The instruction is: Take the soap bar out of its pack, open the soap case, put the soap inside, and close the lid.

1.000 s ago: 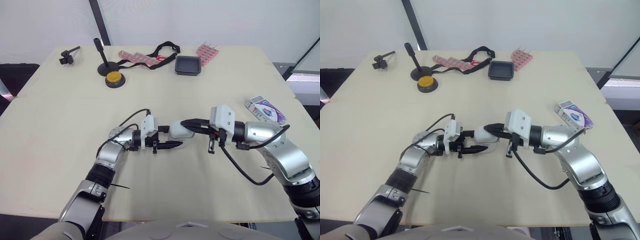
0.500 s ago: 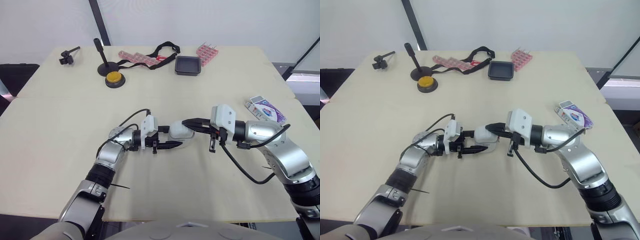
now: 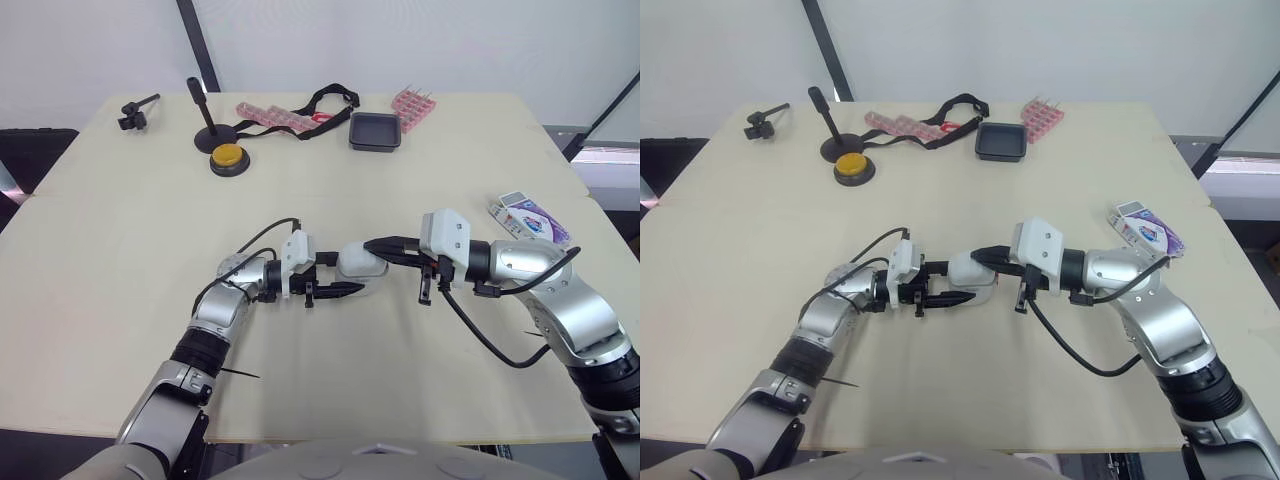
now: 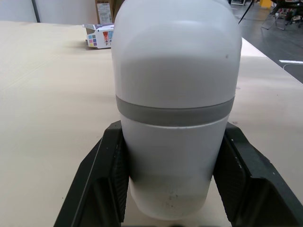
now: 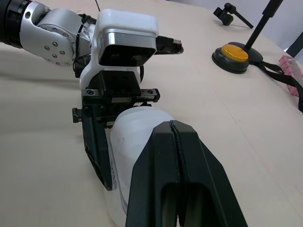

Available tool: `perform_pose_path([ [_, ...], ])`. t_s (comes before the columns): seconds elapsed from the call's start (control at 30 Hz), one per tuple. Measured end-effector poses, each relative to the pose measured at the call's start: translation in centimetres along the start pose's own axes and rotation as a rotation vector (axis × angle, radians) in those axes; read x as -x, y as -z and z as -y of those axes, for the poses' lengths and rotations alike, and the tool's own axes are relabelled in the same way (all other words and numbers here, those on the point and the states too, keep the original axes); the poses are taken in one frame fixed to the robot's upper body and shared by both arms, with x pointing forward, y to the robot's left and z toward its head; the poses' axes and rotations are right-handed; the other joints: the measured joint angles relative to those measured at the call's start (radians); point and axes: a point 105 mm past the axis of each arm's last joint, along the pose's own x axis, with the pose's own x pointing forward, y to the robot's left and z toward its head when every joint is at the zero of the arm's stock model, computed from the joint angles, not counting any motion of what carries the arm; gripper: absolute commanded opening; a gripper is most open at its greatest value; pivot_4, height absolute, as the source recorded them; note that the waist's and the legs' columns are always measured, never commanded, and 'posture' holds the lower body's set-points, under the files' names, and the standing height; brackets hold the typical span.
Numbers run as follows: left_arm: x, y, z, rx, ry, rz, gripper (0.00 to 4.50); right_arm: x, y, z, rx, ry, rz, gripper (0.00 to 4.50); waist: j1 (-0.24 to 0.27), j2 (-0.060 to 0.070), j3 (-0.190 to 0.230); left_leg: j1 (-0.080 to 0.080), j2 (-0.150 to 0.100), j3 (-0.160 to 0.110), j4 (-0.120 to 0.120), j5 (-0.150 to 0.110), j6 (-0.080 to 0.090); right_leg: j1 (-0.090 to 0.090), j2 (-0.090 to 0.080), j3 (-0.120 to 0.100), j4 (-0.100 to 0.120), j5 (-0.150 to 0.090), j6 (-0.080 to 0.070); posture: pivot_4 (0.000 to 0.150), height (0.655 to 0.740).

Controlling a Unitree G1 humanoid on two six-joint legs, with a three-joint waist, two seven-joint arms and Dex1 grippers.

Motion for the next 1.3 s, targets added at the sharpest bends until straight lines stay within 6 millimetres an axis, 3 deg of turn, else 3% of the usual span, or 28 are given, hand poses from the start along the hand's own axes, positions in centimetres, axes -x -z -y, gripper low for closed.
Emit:
perform_pose_path([
  [0.13, 0.0, 0.0, 0.0, 0.005, -0.007, 0.002, 1.94, 0.6, 0.2, 0.6, -0.035, 0.033, 0.022, 0.03, 0.0, 0.0, 0.0, 0.0, 0.0, 0.0, 0.0, 0.0, 0.0, 0.0, 0.0, 0.0, 0.0, 0.0, -0.001, 0.15, 0.7291],
  [0.23, 0.0, -0.1, 0.1, 0.005, -0.006, 0.002, 1.94, 2.0, 1.7, 1.3, -0.088, 0.063, -0.016, 0.03, 0.001, 0.0, 0.001, -0.001, 0.0, 0.0, 0.0, 0.0, 0.0, 0.0, 0.0, 0.0, -0.001, 0.0, -0.001, 0.15, 0.7291],
  [0.47, 0.4, -0.2, -0.1, 0.017, -0.011, -0.008, 1.94, 4.9, 1.7, 1.1, -0.087, 0.085, 0.025, 2.14, 0.001, 0.0, 0.001, -0.001, 0.001, 0.0, -0.001, 0.0, 0.0, -0.001, 0.0, -0.001, -0.002, 0.0, -0.001, 0.15, 0.7291],
  [0.7, 0.9, -0.3, -0.3, 0.056, -0.019, -0.016, 1.94, 6.2, 3.1, -1.7, -0.102, 0.071, 0.068, 4.49, 0.0, 0.0, 0.001, -0.002, 0.001, 0.0, -0.001, 0.0, 0.001, -0.001, -0.001, -0.001, -0.003, -0.003, -0.004, 0.15, 0.7291],
  [1.07, 1.0, -0.5, -0.2, 0.128, -0.022, -0.04, 1.94, 6.6, 4.1, -2.8, -0.076, 0.054, 0.083, 4.49, -0.003, 0.0, 0.001, -0.002, 0.0, 0.0, -0.001, 0.0, 0.001, -0.001, -0.001, -0.001, -0.003, -0.003, -0.005, 0.15, 0.7291],
  [1.17, 1.2, -0.7, -0.3, 0.238, -0.039, -0.043, 1.94, 6.6, 4.2, -2.9, -0.078, 0.05, 0.081, 4.49, -0.003, 0.0, 0.001, -0.002, 0.001, 0.0, -0.001, 0.0, 0.001, -0.001, -0.001, -0.001, -0.003, -0.003, -0.005, 0.15, 0.7291],
  [1.3, 1.6, -0.7, -0.4, 0.539, -0.073, -0.099, 1.94, 6.8, 4.7, -3.1, -0.085, 0.045, 0.058, 4.49, -0.002, 0.0, 0.001, -0.002, 0.0, 0.0, -0.001, 0.0, 0.001, -0.001, 0.0, -0.001, -0.003, -0.003, -0.005, 0.15, 0.7291],
])
